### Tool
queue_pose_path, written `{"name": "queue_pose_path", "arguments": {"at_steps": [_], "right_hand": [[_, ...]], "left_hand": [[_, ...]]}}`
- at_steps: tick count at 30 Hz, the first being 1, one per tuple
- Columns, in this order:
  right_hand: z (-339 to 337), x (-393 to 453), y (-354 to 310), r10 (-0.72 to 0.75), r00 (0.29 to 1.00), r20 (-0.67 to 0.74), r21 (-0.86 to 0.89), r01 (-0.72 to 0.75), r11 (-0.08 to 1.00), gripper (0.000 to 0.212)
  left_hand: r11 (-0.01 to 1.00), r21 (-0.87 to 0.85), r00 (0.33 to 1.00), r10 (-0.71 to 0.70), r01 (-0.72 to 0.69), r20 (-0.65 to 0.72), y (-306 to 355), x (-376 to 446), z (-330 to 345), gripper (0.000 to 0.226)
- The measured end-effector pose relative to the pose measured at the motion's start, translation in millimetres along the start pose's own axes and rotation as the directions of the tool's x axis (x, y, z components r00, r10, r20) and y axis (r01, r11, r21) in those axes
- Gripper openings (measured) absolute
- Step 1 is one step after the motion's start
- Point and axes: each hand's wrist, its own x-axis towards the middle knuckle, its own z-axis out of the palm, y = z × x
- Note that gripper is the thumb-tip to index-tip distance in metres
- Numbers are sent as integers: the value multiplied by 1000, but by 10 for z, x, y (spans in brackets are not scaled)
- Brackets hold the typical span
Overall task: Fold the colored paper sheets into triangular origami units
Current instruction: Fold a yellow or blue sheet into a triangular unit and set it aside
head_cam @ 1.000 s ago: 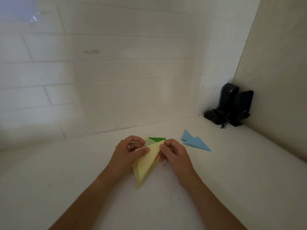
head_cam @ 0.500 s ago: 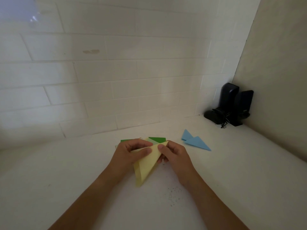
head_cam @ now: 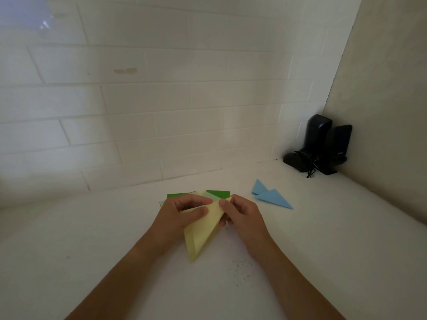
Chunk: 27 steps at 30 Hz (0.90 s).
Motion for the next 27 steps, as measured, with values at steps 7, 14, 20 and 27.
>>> {"name": "queue_pose_path", "arguments": {"at_steps": [7,14,20,27], "right_hand": [[-5,12,32,1,1000,23,1,-1,1000,37],[-1,10,18,-4,1000,12,6,4,1000,38],[2,-7,-14,-6,1000,0,34,6,999,36],[-9,0,-9,4,1000,-17,60,-3,998,38]], "left_hand": [[999,40,998,27,-30,65,-7,-17,3,26],[999,35,997,16,-18,72,16,-33,10,28],[1000,24,997,-1,0,72,42,-44,17,30],[999,-27,997,-28,30,77,29,-36,29,30]]}}
